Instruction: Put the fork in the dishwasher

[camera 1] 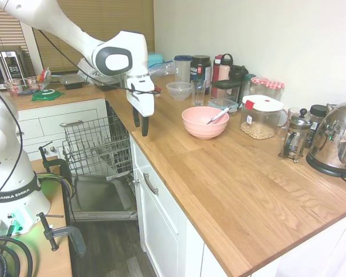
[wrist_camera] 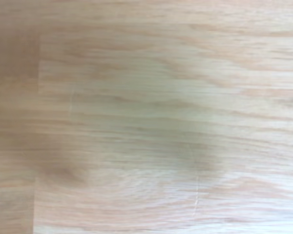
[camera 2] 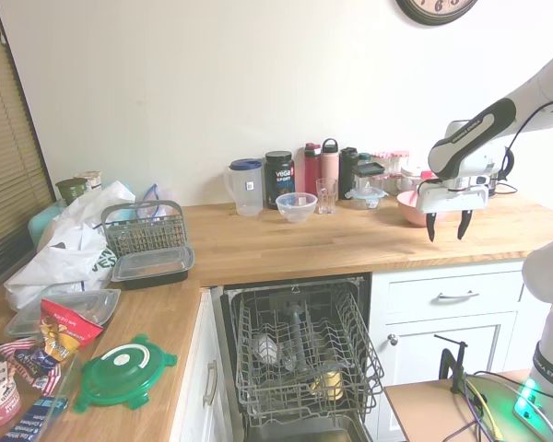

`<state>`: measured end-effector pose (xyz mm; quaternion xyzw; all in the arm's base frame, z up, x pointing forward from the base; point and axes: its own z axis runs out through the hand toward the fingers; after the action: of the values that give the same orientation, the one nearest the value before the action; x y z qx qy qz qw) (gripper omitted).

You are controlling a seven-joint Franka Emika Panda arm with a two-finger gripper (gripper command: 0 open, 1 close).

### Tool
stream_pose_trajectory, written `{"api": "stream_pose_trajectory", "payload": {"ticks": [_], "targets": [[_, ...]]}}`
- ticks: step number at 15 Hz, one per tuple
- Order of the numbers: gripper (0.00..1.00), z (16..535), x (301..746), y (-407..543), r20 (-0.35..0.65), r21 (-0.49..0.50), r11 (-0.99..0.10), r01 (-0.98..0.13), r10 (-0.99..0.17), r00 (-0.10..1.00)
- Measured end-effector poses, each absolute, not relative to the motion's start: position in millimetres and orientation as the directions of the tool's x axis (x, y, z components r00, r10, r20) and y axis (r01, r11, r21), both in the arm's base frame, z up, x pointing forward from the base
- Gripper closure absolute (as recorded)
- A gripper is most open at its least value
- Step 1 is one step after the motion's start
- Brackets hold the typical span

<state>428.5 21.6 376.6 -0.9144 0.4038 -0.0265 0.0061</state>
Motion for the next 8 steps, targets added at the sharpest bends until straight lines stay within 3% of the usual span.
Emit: {"api": "stream_pose_trajectory", "payload": {"ticks": [5, 8], "targets": [[0.00, 379.9, 431.5, 24.2, 0.069, -0.024, -0.660, -0.751, -0.751, 0.657], [0.00, 409.7, 436.2, 25.7, 0.107, -0.082, -0.646, -0.759, -0.763, 0.638]]}}
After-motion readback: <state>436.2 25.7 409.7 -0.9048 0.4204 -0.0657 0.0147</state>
